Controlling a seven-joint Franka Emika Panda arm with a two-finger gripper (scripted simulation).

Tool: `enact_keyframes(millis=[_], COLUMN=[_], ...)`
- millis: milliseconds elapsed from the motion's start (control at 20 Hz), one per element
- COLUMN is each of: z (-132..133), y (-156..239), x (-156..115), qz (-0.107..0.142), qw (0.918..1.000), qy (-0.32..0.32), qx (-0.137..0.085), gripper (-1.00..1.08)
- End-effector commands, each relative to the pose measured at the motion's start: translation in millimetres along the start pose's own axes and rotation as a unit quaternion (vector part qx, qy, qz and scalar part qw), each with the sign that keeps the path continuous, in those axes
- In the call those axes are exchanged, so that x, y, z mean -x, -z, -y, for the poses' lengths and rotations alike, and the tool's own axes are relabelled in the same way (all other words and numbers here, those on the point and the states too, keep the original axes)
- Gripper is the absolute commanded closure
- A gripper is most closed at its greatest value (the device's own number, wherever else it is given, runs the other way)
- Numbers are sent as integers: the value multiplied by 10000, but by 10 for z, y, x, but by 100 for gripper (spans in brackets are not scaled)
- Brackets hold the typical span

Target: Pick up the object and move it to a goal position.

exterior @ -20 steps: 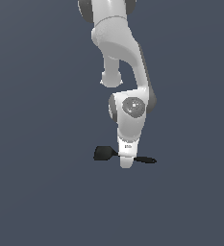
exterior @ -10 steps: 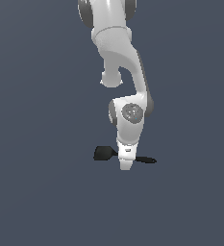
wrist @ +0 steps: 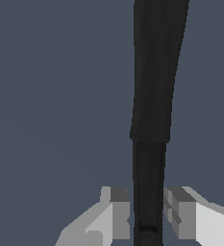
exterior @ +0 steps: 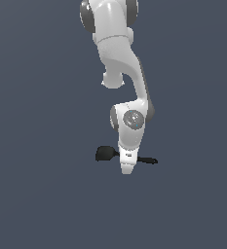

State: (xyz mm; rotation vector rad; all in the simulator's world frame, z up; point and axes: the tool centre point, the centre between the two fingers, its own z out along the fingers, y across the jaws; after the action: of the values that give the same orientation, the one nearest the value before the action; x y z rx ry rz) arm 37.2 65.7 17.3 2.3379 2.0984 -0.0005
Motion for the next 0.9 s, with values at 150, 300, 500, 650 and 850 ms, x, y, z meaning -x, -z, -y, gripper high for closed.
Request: enact_keyframes(millis=[150, 300, 500, 650, 850], z=[-1, -1, 5, 29, 88], y=[-3, -3, 15, 58, 163], x=[0, 0, 14, 48, 131], qz=[0, 0, -1, -1, 2], qw=[10000, 10000, 10000, 10000, 10000], qy=[0, 0, -3, -3, -3], qx=[0, 0, 3, 3, 3], gripper=[108, 108, 108, 108, 108])
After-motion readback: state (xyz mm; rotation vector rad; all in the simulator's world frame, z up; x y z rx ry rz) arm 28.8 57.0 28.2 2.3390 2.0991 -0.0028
